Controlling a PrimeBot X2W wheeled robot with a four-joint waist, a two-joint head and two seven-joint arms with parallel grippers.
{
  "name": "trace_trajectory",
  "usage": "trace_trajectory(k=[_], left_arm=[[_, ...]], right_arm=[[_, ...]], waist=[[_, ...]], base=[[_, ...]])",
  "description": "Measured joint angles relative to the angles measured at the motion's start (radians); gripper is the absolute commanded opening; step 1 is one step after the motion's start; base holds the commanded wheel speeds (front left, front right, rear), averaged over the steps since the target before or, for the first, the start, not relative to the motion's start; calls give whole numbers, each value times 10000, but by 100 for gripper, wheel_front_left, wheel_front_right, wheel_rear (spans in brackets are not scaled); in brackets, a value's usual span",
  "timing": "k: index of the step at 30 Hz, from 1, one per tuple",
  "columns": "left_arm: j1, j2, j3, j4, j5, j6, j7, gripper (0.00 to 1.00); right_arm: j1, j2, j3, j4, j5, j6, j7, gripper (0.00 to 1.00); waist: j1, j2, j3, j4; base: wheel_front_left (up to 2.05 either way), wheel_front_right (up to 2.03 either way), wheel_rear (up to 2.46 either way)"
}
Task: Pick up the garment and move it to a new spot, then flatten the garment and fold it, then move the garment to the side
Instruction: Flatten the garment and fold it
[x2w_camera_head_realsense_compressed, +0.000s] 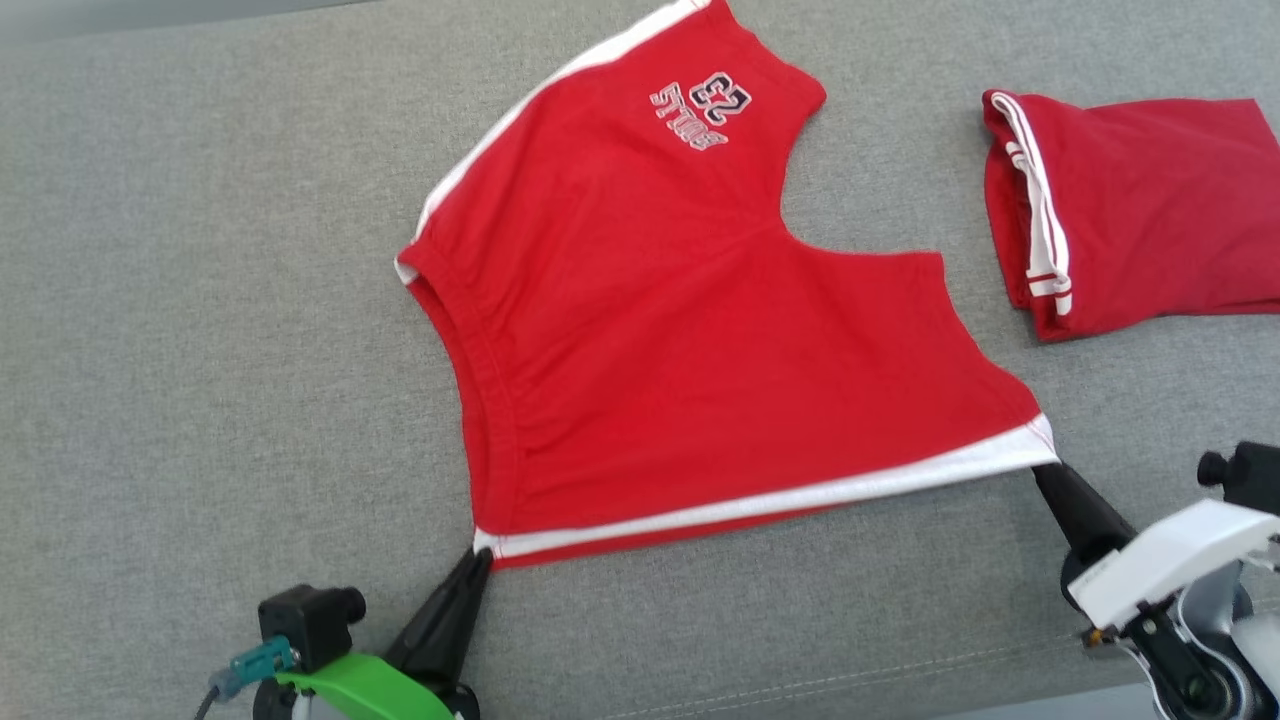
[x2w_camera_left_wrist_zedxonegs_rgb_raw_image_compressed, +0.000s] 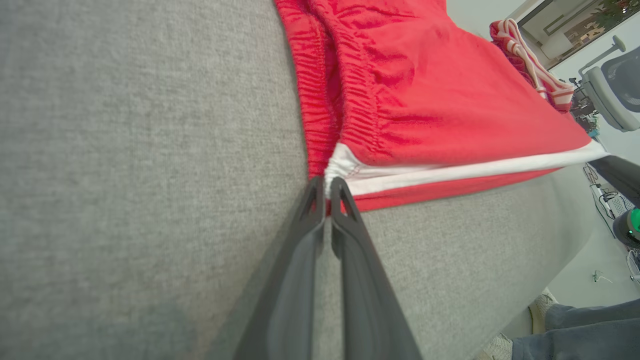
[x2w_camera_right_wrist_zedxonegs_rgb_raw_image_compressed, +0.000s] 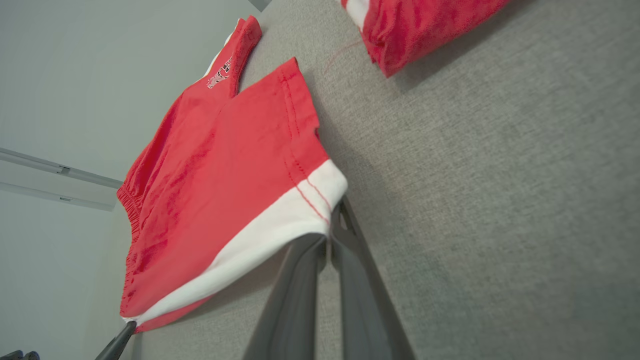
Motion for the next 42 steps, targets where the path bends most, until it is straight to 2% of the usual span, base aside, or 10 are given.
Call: trace_trajectory(k=[6, 12, 17, 22, 25, 31, 35, 38, 42], left_arm=[[1332, -119, 17, -430, -696, 48, 92, 0], [1575, -69, -205, -1091, -959, 0, 606, 0], [1371, -27, -198, -2188, -1703, -15, 1323, 0], [518, 359, -50, -3503, -2117, -40, 2324, 0], [95, 516, 117, -4265, -2475, 36, 2855, 0], [-872, 732, 938, -5335, -3078, 663, 3622, 0], [-1533, 922, 1198, -5678, -3141, 1058, 4084, 0], [-2001, 918, 1267, -5942, -3310, 1200, 4380, 0], [-2696, 784, 1421, -6031, -3647, 1335, 4600, 0]], right_arm=[[1725, -535, -169, -1055, 669, 2, 456, 0], [1724, -1072, -704, -2092, 683, 52, 466, 0], [696, -1400, -888, -2964, 685, 178, 811, 0], [-543, -1812, -849, -3308, 779, 153, 1580, 0], [-1336, -2019, -849, -3323, 775, -84, 2046, 0], [-3169, -2220, -1064, -3221, 721, -633, 2640, 0], [-4284, -2508, -1053, -3060, 495, -769, 3206, 0], [-5026, -2824, -1047, -2940, 268, -915, 3616, 0], [-5849, -2888, -1045, -2637, 194, -1001, 4015, 0]], waist=[[0, 0, -470, 15], [0, 0, -390, -48], [0, 0, -91, -54], [0, 0, 345, 35], [0, 0, 646, 136], [0, 0, 1339, 401], [0, 0, 1843, 635], [0, 0, 2223, 848], [1, 0, 2709, 1196]], base=[[0, 0, 0], [0, 0, 0], [0, 0, 0], [0, 0, 0], [0, 0, 0], [0, 0, 0], [0, 0, 0], [0, 0, 0], [0, 0, 0]])
